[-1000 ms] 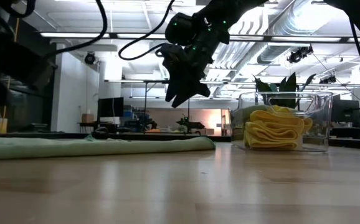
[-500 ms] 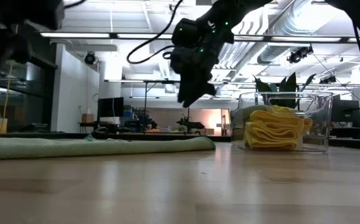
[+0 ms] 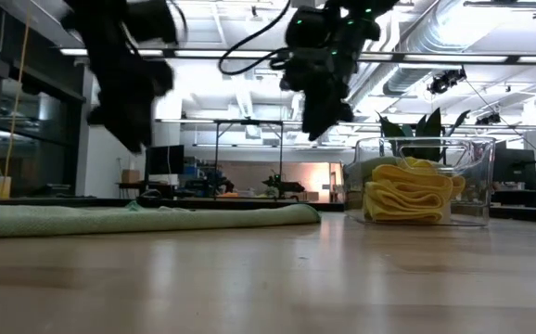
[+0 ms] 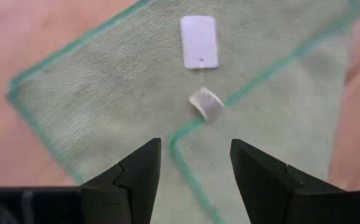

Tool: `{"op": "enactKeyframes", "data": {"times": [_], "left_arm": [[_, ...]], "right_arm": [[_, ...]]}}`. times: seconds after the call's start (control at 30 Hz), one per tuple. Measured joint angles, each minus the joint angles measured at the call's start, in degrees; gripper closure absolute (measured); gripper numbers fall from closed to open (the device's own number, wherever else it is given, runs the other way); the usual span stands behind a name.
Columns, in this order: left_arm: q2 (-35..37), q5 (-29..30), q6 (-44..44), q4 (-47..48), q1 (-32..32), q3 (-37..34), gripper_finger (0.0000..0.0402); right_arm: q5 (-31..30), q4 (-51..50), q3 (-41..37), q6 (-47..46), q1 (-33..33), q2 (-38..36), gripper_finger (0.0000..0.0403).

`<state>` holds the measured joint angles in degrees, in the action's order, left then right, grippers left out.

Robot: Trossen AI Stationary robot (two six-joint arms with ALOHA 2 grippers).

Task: Fold microfiber towels
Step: Fold the green microfiber towel

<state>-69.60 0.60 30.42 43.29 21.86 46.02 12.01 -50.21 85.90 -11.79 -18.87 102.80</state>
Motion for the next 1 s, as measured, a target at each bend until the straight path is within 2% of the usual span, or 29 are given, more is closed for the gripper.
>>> {"op": "enactKeyframes", "data": {"times": [0.17, 0.43, 0.67, 0.83, 1.0], "left_arm": [[-9.90, -7.93, -2.60, -1.61, 8.65, -0.46, 0.0219], [-18.60, -11.32, -2.68, -4.99, 8.69, -0.37, 0.0219], [-20.91, -12.30, -1.66, -6.83, 8.37, -0.35, 0.0220], [-20.88, -12.37, -1.56, -6.27, 8.00, -0.40, 0.0222], [-21.54, -12.65, -1.00, -6.22, 6.52, -0.40, 0.0245]], "right_arm": [[-0.06, 2.49, -8.05, -4.54, 0.28, -7.32, 0.0274], [-2.51, 11.37, -21.06, -15.63, 0.52, -18.74, 0.0274], [-3.52, 13.50, -26.62, -20.78, 0.52, -23.91, 0.0274], [-4.02, 13.43, -26.94, -20.98, 0.55, -24.17, 0.0274], [-4.47, 14.56, -26.92, -20.74, 0.55, -24.10, 0.0274]]}}
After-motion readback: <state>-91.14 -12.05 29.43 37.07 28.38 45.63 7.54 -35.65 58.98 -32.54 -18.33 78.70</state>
